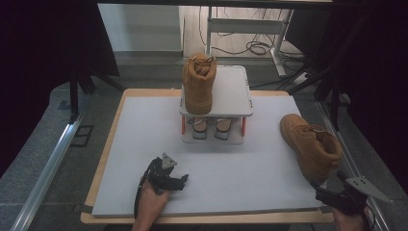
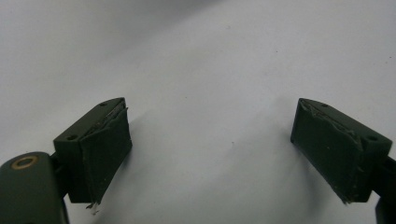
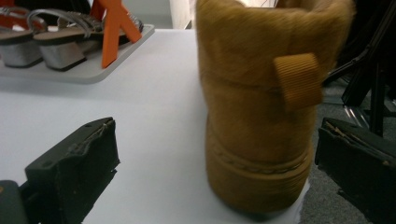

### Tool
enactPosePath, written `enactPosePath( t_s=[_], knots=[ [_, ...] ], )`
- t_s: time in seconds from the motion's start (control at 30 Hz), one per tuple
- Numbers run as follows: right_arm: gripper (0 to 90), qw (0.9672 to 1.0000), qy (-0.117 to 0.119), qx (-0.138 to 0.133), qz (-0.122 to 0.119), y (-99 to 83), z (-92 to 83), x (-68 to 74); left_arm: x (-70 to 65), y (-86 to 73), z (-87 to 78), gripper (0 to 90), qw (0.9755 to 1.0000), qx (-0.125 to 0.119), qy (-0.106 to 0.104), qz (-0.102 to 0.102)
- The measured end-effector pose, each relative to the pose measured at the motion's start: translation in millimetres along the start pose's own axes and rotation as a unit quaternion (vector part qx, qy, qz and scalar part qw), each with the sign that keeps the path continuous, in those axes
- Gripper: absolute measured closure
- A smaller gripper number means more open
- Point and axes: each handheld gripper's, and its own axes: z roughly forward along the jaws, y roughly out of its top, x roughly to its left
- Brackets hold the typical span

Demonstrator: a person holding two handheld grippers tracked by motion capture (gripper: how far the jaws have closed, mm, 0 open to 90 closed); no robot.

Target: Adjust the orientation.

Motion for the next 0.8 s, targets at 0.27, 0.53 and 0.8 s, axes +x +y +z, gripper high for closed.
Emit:
enactPosePath(
  t_s=[0.27,0.53,0.8],
  knots=[
    [0.0,0.9998,-0.013,-0.011,0.004,8.4,13.0,-12.7,0.0,0.0,0.0,11.6,1.0000,0.000,0.000,0.000],
    [0.0,0.9998,-0.015,-0.016,0.001,19.0,32.0,-20.5,0.0,0.0,0.0,11.7,1.0000,0.000,0.000,0.000],
    [0.0,0.9998,-0.013,-0.009,0.012,26.7,49.7,-24.8,0.0,0.0,0.0,11.6,1.0000,0.000,0.000,0.000]
  ],
)
